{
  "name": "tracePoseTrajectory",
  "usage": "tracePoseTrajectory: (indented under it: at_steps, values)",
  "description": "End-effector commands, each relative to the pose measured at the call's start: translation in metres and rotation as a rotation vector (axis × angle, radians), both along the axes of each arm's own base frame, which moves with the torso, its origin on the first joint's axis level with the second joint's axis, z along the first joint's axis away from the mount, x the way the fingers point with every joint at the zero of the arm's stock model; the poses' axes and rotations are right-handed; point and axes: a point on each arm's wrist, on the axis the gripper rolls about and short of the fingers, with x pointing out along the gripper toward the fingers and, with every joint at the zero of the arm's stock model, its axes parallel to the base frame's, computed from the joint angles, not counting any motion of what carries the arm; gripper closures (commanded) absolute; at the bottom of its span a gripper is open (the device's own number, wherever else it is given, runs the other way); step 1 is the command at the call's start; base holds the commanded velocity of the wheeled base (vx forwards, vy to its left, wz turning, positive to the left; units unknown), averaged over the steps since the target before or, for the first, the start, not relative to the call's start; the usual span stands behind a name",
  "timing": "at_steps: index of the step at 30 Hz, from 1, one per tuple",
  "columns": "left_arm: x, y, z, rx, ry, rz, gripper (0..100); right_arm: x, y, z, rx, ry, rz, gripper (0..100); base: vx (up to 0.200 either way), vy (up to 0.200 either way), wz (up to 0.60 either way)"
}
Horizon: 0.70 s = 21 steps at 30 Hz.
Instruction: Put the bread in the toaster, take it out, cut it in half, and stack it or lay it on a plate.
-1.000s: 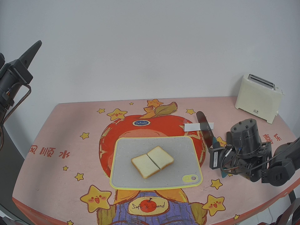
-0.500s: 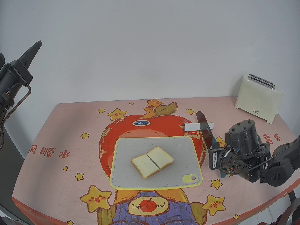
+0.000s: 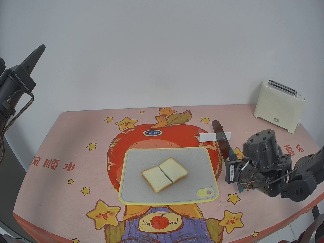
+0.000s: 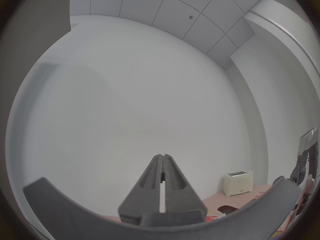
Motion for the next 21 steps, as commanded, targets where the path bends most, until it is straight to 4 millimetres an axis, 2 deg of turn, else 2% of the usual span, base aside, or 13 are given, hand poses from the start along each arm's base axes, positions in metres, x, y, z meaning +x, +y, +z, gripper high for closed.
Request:
tracePoseTrajectory:
  at_steps: [1,21]
  values:
    - [0.0002,0.0,-0.0001,0.0,0.0,0.0,100,-0.0005,0.0003,0.0005,0.002,-0.002,0.002,0,0.0,0.0,0.0]
    - [0.0006,-0.0001,-0.0013,0.001,0.005,0.0,100,-0.0026,0.0,0.004,0.003,-0.014,0.003,0,0.0,0.0,0.0]
